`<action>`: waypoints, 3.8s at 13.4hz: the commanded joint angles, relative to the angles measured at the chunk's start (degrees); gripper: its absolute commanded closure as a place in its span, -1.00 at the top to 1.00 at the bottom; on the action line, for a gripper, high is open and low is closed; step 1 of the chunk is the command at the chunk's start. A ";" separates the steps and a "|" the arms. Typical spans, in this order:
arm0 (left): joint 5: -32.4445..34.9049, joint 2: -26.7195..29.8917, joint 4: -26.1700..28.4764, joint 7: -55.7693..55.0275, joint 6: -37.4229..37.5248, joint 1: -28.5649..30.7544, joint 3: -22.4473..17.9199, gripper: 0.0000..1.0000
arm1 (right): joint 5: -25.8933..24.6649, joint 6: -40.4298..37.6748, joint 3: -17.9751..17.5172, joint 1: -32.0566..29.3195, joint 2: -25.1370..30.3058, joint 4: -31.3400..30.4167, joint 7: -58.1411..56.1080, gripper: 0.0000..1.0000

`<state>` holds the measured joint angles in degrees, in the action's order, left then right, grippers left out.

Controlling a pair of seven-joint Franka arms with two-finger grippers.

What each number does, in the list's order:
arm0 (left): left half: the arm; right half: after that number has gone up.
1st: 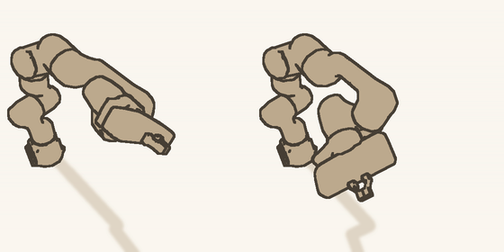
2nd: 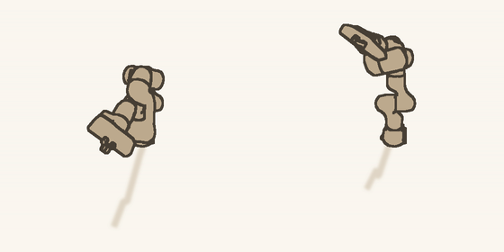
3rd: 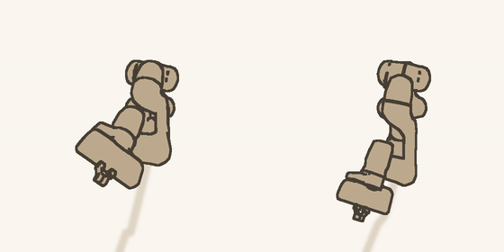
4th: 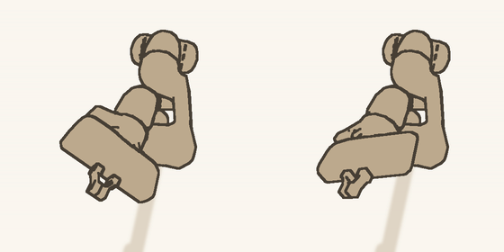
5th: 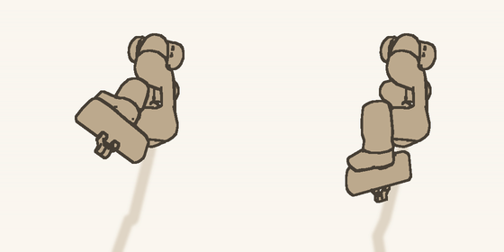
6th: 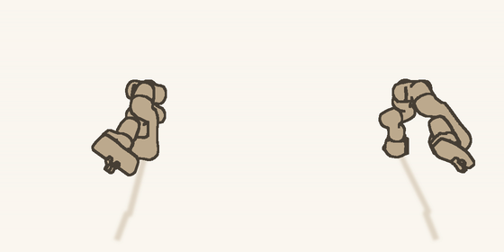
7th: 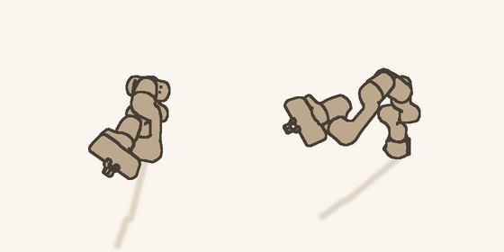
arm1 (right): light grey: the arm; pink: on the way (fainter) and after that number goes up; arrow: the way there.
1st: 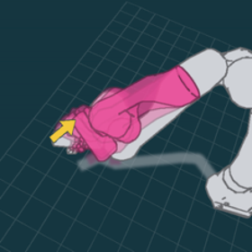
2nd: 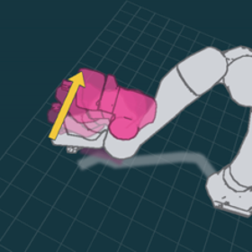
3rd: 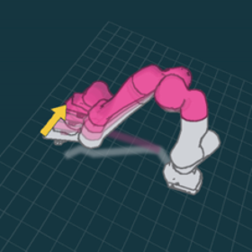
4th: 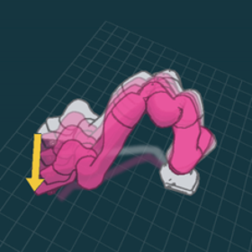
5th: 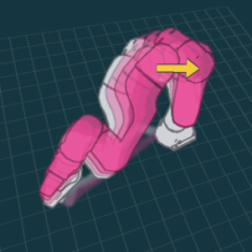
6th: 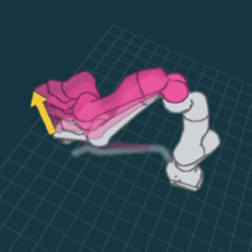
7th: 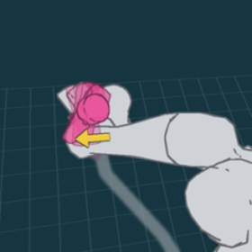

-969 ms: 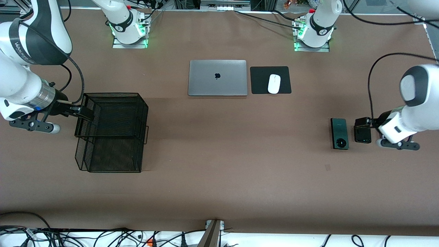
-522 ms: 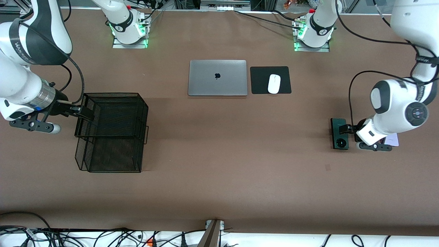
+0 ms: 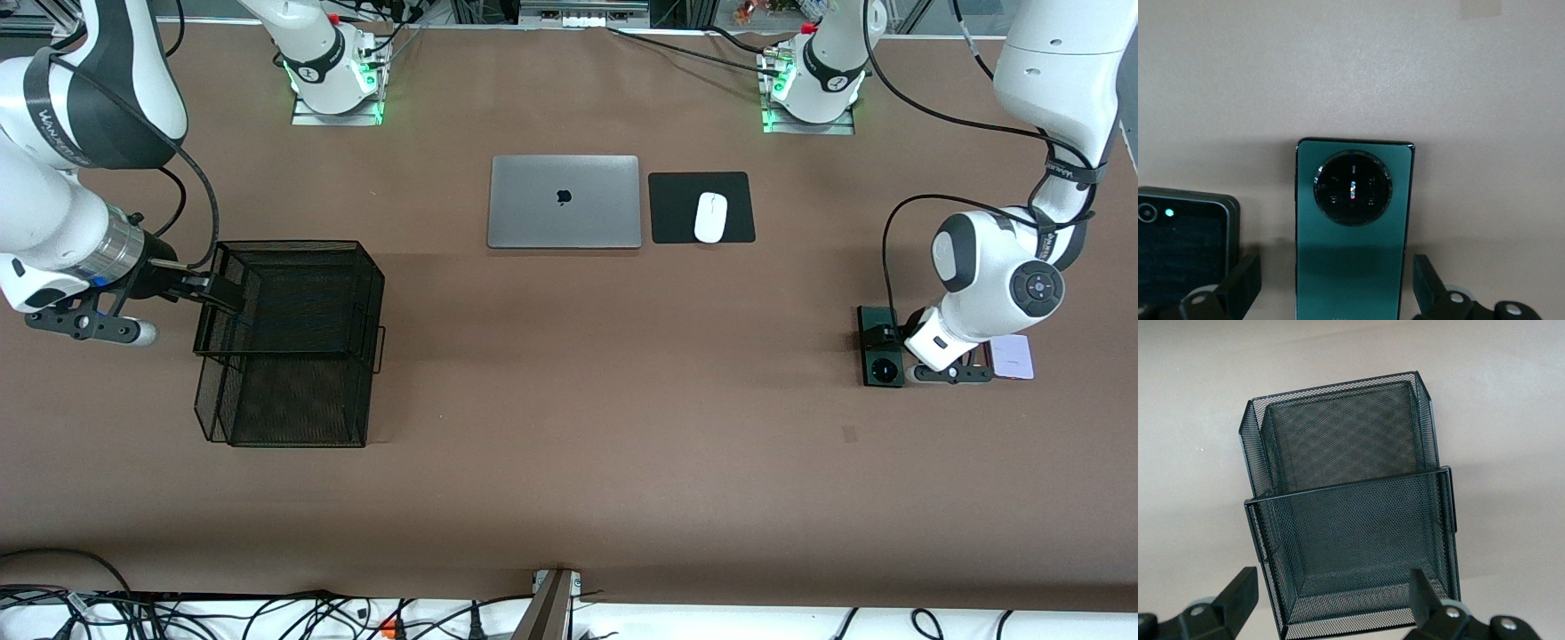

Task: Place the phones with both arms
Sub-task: 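Close the left gripper on the green phone and lift it, then carry the green phone to the table middle with the left gripper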

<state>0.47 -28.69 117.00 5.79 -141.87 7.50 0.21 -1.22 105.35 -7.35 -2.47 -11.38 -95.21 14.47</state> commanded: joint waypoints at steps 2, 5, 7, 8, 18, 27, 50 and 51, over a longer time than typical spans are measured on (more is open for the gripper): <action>0.84 -0.83 1.21 -1.66 -3.14 0.06 0.32 1.00 | 0.96 -1.11 -0.39 -0.70 -0.14 0.73 -0.93 1.00; 0.84 -2.24 1.22 -4.63 -4.73 -0.03 0.32 1.00 | 0.96 -1.11 -0.39 -0.70 -0.14 0.72 -0.93 1.00; 0.84 -2.60 1.22 -6.05 -4.82 -0.12 0.58 1.00 | 0.96 -1.11 -0.39 -0.70 -0.14 0.81 -0.93 1.00; 0.84 -2.60 1.22 -6.23 -4.82 -0.21 0.58 1.00 | 0.96 -1.11 -0.39 -0.70 -0.14 0.73 -0.93 1.00; 0.76 -4.71 0.25 -6.14 -5.61 -0.29 0.58 -0.50 | 0.96 -1.11 -0.39 -0.70 -0.14 0.72 -0.93 1.00; -0.03 -5.05 -15.47 -7.10 11.88 -2.48 0.67 -1.00 | 0.96 -1.11 -0.39 -0.70 -0.14 0.73 -0.93 1.00; -3.81 -35.90 -61.98 -59.48 13.66 -55.05 -3.19 -0.78 | 0.96 -1.11 -0.39 -0.78 -0.14 0.72 -0.93 1.00; -3.73 -36.43 -61.80 -59.93 12.68 -55.05 -3.20 -0.44 | 1.04 -1.20 -0.39 -0.79 -0.14 0.72 -0.93 1.00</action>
<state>-2.40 -62.75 57.98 -53.02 -127.88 -46.85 -1.51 -1.17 105.11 -7.35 -2.57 -11.40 -95.21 14.47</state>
